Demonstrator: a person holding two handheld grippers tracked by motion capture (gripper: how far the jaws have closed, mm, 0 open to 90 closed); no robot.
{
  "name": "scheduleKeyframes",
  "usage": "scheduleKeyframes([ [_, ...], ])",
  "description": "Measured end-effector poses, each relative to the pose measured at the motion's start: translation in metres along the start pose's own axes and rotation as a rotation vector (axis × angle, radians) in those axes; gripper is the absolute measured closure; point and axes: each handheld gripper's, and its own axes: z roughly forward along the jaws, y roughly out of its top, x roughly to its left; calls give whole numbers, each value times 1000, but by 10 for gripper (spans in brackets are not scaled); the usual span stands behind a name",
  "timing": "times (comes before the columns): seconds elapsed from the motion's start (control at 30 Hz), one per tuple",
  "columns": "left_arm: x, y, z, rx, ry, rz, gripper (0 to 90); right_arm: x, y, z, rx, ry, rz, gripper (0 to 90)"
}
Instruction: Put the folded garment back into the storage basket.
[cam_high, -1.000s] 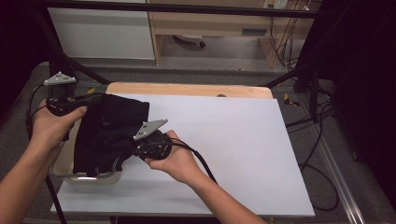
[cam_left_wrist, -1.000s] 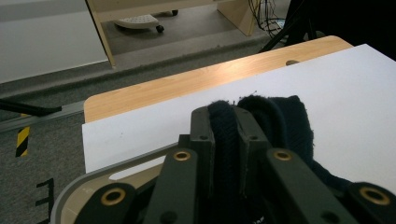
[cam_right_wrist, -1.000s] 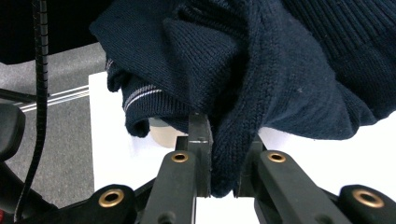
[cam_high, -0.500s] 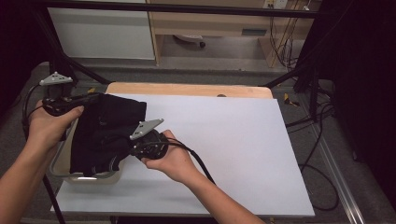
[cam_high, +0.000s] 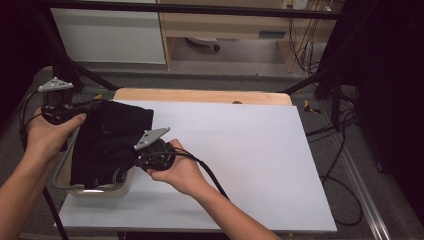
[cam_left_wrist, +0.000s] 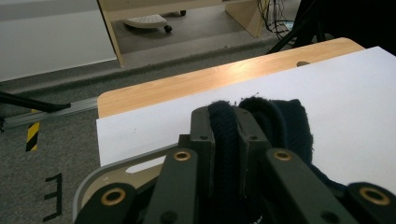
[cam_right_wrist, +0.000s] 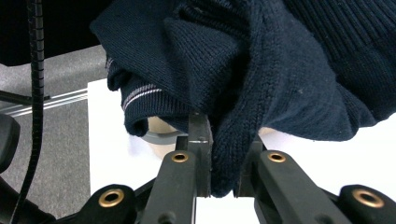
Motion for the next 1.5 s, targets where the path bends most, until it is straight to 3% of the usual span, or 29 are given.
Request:
scheduleKeyframes([
  [1.5, 22, -11, -8, 3, 42, -13, 794, 1, 6, 32, -31, 23, 12, 816],
])
